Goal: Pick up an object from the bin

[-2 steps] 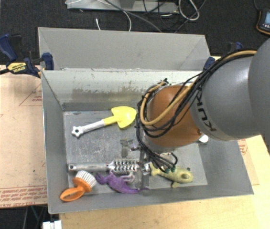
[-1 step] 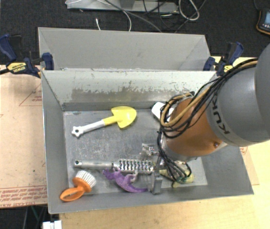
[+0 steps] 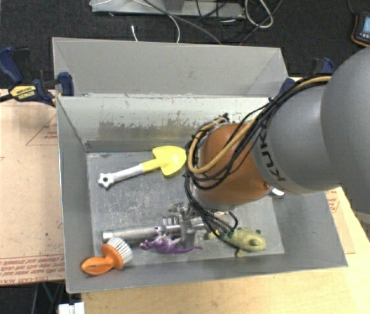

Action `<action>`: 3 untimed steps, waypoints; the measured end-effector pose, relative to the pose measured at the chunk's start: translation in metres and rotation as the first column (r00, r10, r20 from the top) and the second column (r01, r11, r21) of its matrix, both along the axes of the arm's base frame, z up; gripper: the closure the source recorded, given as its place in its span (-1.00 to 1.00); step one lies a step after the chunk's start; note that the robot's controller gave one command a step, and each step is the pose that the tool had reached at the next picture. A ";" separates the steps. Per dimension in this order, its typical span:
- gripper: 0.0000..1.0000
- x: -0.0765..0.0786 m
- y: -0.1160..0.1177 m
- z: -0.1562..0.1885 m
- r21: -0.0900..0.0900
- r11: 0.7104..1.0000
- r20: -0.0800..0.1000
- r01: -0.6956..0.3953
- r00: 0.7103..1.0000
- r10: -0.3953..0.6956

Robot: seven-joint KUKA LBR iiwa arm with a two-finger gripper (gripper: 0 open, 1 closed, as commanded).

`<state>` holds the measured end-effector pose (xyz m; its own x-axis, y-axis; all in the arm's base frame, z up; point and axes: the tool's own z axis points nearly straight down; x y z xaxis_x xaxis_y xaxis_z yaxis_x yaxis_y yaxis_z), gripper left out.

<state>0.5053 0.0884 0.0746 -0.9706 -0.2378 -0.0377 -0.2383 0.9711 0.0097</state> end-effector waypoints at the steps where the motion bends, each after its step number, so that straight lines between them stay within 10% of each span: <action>1: 1.00 0.000 0.000 0.000 0.000 1.000 0.000 0.001 1.000 -0.001; 3: 1.00 -0.003 0.000 -0.001 0.003 1.000 0.004 0.012 1.000 -0.012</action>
Offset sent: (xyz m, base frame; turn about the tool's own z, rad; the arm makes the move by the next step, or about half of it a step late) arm -0.0066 0.0009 -0.0007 0.0062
